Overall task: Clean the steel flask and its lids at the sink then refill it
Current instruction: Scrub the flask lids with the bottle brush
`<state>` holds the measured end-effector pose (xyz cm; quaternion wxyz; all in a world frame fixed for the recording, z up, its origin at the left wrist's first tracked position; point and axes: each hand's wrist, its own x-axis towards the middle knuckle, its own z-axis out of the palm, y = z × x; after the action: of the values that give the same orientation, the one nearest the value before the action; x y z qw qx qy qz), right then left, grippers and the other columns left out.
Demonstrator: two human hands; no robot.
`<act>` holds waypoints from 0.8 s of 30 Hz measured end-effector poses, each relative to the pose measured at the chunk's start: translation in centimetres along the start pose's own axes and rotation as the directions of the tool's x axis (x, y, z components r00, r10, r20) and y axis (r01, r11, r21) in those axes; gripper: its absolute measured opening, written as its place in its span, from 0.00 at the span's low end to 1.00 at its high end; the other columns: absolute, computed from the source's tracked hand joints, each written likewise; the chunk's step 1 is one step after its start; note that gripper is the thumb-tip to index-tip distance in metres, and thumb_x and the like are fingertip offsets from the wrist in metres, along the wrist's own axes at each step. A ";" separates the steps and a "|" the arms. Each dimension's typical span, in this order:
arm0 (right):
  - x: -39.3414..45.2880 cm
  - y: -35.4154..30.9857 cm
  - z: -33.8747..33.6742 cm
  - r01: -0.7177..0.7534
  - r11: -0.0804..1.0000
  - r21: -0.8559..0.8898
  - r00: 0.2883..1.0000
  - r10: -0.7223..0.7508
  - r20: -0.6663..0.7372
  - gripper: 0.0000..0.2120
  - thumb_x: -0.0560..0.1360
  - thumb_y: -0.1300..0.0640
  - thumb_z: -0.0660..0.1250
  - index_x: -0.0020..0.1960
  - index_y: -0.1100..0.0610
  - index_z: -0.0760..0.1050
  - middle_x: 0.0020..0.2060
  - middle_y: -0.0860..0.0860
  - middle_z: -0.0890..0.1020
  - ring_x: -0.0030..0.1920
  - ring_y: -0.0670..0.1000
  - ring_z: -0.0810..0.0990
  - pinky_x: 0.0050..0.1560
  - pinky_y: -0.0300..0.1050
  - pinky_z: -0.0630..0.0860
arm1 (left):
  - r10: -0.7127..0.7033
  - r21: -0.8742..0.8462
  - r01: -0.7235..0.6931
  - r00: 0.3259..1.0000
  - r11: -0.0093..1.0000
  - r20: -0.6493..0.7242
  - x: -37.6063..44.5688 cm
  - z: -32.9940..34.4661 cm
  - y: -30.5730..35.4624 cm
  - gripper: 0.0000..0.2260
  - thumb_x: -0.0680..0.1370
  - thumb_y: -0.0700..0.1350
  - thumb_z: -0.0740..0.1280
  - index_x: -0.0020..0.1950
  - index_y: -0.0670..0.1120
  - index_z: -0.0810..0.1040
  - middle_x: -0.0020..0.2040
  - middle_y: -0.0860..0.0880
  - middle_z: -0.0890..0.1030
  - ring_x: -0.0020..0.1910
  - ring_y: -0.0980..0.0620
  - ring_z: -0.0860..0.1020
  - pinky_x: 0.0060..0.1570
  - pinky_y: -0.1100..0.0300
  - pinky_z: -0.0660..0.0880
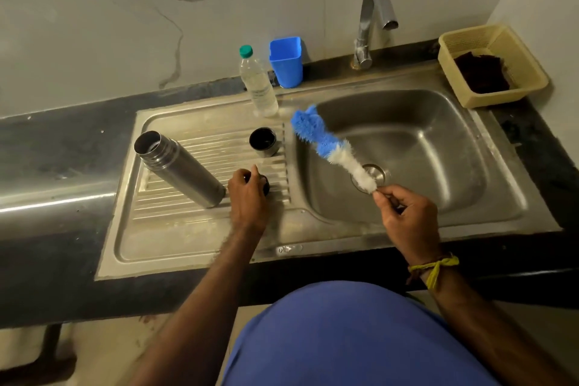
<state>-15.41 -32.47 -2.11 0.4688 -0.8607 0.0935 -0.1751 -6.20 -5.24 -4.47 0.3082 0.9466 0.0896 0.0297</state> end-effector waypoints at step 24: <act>1.6 -0.4 -0.5 -0.109 0.994 -0.002 0.993 0.109 -0.051 0.05 0.77 0.58 0.72 0.51 0.56 0.84 0.38 0.46 0.85 0.38 0.45 0.83 0.39 0.48 0.82 | 0.118 -0.016 -0.117 0.983 0.993 0.140 10.2 0.5 4.9 0.30 0.68 0.44 0.81 0.67 0.43 0.76 0.63 0.44 0.78 0.60 0.45 0.77 0.56 0.58 0.72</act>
<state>-14.18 -33.15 -1.15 0.4732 -0.8506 0.1527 -0.1707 4.58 -7.53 -1.98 0.3151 0.9488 0.0117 -0.0184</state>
